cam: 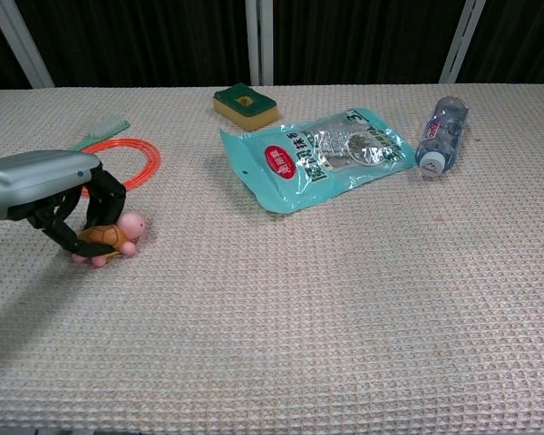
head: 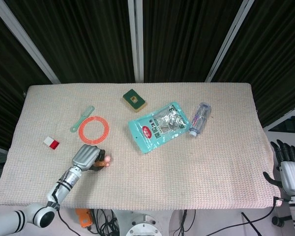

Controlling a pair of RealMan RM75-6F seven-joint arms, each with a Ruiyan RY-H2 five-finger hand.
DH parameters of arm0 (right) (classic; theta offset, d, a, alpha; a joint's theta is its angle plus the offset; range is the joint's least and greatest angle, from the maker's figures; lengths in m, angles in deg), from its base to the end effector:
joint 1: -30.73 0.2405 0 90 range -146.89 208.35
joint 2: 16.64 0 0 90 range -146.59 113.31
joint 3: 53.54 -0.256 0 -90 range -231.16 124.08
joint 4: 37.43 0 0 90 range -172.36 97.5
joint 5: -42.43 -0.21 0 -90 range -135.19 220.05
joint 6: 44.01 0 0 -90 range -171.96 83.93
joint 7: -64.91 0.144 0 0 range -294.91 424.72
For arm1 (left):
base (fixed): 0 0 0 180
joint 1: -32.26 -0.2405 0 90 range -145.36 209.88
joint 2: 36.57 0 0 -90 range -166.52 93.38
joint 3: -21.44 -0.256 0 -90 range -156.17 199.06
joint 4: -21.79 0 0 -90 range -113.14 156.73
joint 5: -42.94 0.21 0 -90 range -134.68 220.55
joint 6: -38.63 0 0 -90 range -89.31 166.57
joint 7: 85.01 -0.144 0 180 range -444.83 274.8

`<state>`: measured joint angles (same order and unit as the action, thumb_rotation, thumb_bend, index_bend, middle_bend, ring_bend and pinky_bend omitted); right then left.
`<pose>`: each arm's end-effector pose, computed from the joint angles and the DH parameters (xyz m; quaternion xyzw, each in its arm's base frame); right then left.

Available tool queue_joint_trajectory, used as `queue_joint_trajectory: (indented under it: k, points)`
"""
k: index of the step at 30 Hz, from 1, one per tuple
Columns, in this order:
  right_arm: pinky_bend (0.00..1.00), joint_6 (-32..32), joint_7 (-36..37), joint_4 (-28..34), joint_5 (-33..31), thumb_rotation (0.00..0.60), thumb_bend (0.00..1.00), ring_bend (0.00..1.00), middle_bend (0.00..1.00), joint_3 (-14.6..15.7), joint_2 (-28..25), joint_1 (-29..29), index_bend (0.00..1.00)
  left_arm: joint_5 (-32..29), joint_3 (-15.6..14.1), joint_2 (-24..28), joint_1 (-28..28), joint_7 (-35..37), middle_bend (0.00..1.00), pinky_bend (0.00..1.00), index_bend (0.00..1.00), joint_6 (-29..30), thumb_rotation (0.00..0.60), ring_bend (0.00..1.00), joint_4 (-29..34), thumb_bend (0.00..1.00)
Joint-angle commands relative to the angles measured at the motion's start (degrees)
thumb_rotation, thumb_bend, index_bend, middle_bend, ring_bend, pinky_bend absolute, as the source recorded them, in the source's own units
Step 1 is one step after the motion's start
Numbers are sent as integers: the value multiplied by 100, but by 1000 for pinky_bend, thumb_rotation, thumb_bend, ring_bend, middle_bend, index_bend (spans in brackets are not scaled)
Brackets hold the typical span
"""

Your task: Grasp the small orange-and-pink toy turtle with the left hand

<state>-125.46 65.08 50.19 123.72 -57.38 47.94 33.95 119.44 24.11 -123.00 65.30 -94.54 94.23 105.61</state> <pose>-0.3446 -0.1755 0.1647 0.5796 -0.4065 0.3345 0.6221 -0.2080 0.2889 -0.0203 -0.7604 -0.4061 -0.3407 0.3752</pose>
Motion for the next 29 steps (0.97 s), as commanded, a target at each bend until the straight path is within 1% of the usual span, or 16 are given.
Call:
queue_joint_trajectory:
  k: [1,6,8,10,13,14,17,20,24,29]
  points:
    - [0,-6,1,5,1,600,142,0,0,-2,-2,-2,0,135,-45,92,-27,81,429,482,361,91,600,301,21,239]
    - [0,-27,4,27,-1,600,141,0,0,-14,-17,-7,0,83,-99,336,-80,6,237,309,188,93,600,114,203,213]
    - [0,-73,10,65,11,600,141,0,0,-24,-38,-21,0,68,-105,487,-172,-111,199,261,162,265,600,76,376,203]
    - [0,-122,3,111,22,600,141,0,0,-38,-68,-34,0,89,-113,657,-330,-229,190,235,159,575,600,59,577,198]
    - [0,-238,-25,218,43,600,141,0,0,-66,-115,-69,0,237,-149,1004,-761,-307,184,197,159,1392,600,46,953,192]
    - [0,-277,-34,263,52,600,141,0,0,-72,-121,-82,0,345,-174,1141,-972,-270,182,182,160,1784,600,42,1033,192]
    - [0,-338,-84,345,90,600,141,0,0,-67,-102,-99,0,548,-244,1452,-1517,-129,157,129,159,2704,600,18,984,192]
    - [0,-326,-167,400,132,600,140,0,0,-31,-60,-96,0,622,-329,1660,-2010,101,134,94,159,3371,600,1,739,193]
    - [0,-300,-311,467,205,600,139,0,0,17,-32,-77,0,692,-411,1767,-2483,515,122,72,159,3906,600,0,425,197]
    - [0,-326,-442,584,279,600,139,0,0,50,-48,-79,0,749,-411,1753,-2733,841,122,69,155,4085,600,0,208,210]
